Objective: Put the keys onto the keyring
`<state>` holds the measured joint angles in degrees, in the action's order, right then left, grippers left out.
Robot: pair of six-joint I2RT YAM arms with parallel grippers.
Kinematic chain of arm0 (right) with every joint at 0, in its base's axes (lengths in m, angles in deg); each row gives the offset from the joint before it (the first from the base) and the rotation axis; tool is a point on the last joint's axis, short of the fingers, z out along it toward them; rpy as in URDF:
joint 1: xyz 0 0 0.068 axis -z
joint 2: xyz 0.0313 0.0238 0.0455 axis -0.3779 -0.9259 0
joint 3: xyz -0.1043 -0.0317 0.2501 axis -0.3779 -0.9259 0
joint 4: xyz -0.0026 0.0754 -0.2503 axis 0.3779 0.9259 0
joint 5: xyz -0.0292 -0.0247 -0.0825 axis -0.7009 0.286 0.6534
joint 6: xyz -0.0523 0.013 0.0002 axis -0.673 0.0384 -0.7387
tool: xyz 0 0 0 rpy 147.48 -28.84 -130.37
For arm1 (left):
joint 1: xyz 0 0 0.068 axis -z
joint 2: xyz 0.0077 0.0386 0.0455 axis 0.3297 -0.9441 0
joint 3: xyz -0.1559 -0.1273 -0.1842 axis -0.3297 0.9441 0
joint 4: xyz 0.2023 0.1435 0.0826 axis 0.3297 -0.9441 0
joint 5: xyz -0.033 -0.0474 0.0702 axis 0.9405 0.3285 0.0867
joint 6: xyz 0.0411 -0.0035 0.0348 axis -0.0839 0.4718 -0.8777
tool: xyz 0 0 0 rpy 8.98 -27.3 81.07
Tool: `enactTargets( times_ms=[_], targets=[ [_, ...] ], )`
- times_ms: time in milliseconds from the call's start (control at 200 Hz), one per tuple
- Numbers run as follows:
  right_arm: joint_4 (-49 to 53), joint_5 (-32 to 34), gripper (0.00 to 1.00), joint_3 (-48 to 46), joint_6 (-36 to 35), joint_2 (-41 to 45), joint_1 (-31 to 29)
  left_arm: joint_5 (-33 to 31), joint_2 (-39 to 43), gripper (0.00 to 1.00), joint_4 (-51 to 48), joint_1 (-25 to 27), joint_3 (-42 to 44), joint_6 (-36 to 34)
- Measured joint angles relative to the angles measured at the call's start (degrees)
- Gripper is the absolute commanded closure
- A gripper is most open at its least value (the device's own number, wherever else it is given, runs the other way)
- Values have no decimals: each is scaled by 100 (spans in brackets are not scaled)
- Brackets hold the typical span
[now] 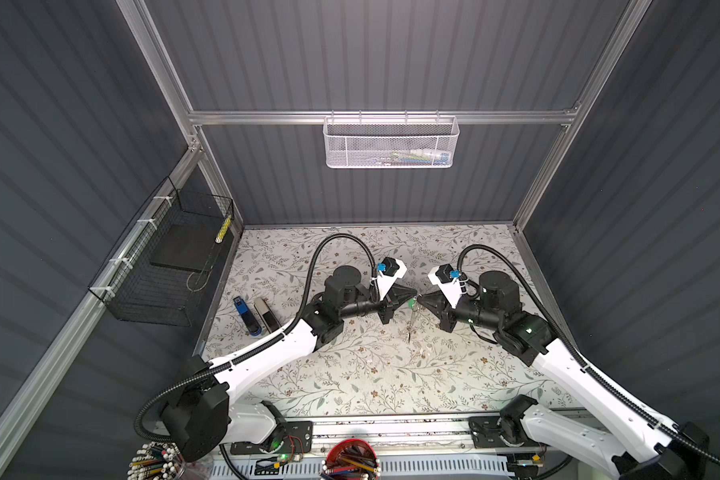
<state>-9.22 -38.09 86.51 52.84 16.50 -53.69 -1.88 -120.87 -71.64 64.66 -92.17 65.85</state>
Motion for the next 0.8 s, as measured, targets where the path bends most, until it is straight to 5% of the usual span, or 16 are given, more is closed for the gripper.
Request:
enactTargets(
  times_ms=[800],
  targets=[
    [-127, 37, 100, -101, -140, -9, 0, -216, 0, 100, -428, -2, -138, 107]
  ],
)
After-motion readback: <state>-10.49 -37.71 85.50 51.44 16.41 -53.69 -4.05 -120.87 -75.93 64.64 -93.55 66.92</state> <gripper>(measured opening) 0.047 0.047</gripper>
